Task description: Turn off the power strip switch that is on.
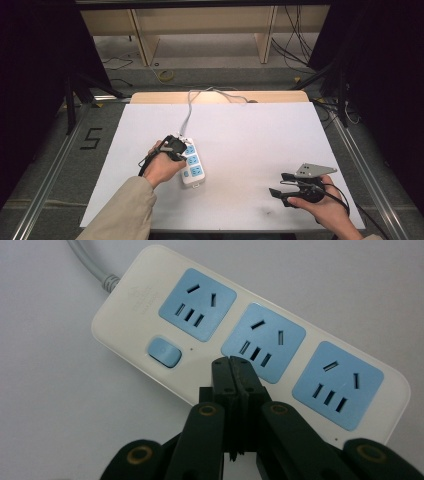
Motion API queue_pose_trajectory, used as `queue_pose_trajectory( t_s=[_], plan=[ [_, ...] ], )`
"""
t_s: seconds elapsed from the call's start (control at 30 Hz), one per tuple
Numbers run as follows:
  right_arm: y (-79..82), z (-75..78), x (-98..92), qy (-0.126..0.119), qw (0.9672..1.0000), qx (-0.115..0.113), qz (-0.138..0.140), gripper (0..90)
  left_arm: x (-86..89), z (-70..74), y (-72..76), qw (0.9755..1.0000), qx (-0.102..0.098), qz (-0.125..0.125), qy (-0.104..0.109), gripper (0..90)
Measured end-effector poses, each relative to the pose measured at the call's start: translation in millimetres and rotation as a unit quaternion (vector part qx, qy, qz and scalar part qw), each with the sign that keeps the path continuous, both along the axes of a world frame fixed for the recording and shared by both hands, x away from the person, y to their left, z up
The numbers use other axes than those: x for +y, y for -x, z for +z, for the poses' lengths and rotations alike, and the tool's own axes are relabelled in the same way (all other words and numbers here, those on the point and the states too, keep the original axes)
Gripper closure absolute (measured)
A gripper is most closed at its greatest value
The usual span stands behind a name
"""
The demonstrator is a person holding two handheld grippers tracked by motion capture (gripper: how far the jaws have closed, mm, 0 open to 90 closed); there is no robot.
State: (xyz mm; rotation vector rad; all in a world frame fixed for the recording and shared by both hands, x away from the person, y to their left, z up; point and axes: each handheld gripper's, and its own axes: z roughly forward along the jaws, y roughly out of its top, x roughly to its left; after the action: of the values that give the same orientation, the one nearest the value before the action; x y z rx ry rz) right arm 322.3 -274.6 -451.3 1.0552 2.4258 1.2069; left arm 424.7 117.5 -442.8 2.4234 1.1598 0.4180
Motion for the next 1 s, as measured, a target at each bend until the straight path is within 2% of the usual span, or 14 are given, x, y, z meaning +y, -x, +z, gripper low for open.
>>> queue_pose_trajectory(
  t_s=[0.7, 1.0],
  plan=[
    [0.8, 0.0, 0.5, -0.001, 1.0000, 0.001, 0.002, 27.5, -1.2, 1.1, -3.5, 0.9999, 0.014, 0.004, -0.001, 90.0],
    [0.6, -0.5, 0.9, -0.001, 1.0000, 0.002, 0.002, 27.5, -3.9, 2.2, -5.8, 0.9996, 0.024, 0.007, -0.011, 90.0]
  ],
)
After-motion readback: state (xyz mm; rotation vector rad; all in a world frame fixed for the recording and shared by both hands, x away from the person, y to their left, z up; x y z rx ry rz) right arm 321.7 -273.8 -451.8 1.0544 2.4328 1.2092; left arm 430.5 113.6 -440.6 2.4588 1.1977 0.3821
